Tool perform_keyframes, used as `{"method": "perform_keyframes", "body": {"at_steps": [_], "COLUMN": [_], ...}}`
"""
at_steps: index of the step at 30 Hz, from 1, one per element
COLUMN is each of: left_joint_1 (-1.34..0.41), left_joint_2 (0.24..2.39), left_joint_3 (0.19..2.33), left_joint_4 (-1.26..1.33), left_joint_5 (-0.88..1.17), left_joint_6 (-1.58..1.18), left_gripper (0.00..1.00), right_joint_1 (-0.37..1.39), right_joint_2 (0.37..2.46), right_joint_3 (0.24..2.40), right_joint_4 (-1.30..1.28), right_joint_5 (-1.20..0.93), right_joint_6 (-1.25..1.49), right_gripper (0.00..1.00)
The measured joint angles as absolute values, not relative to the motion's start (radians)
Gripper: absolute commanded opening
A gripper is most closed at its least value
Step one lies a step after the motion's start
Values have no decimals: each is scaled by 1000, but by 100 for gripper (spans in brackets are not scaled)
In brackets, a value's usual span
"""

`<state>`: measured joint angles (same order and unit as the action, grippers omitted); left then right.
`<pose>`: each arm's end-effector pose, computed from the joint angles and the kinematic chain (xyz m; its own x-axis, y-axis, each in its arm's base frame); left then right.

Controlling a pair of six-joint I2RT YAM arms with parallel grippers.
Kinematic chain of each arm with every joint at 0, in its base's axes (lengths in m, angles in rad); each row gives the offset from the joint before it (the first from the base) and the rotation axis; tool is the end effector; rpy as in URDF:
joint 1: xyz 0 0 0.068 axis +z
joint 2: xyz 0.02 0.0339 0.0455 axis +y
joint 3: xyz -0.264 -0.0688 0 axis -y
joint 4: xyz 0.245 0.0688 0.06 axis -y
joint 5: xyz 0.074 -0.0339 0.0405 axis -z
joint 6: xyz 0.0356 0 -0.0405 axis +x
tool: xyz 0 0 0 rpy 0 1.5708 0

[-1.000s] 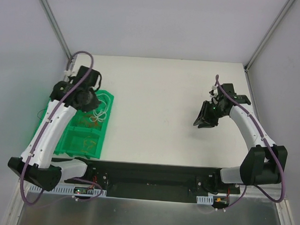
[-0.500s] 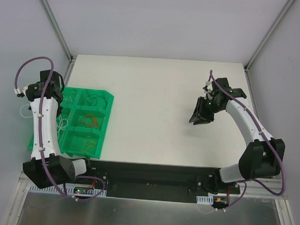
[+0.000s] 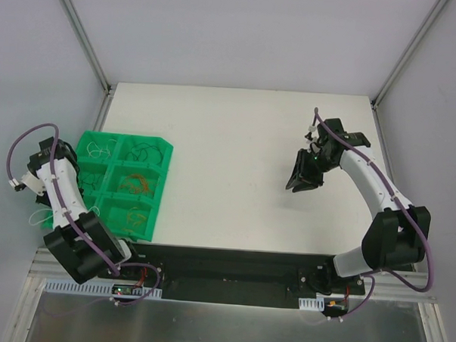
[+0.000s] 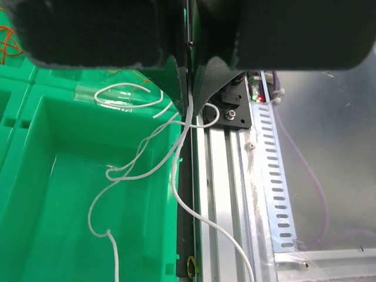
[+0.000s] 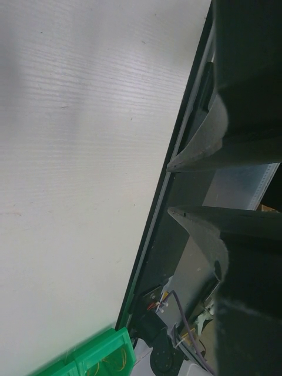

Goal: Untangle the cables

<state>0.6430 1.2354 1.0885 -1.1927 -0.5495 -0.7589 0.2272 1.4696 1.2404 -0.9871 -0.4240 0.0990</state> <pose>0.1554 0.1397 0.2847 -0.1475 -0.8437 -0.5161 -0.9766 0.0415 0.2112 0.2719 0.0779 0.2791 -0.9433 -0.1256 -0.3073 -0.2524 0.8725 0.4182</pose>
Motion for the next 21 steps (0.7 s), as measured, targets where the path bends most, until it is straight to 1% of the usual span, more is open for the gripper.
{"method": "perform_keyframes", "body": {"at_steps": [4, 13, 16, 21], "left_joint_1": [643, 644, 650, 670], "left_joint_2": [1278, 1445, 1463, 1465], "left_joint_3": [1080, 1097, 1097, 1117], "left_joint_4": [-1140, -1000, -970, -968], "left_joint_5": [-548, -537, -583, -720], "left_joint_6": [-771, -797, -809, -827], "left_gripper": [0, 0, 0, 0], "right_joint_1": [233, 250, 252, 255], "right_joint_2": [1491, 1527, 1537, 1550], "right_joint_3": [1253, 1280, 1294, 1314], "right_joint_4": [-992, -997, -1000, -1005], "right_joint_5": [-423, -418, -417, -417], "right_joint_6": [102, 102, 100, 93], "right_gripper": [32, 31, 31, 31]}}
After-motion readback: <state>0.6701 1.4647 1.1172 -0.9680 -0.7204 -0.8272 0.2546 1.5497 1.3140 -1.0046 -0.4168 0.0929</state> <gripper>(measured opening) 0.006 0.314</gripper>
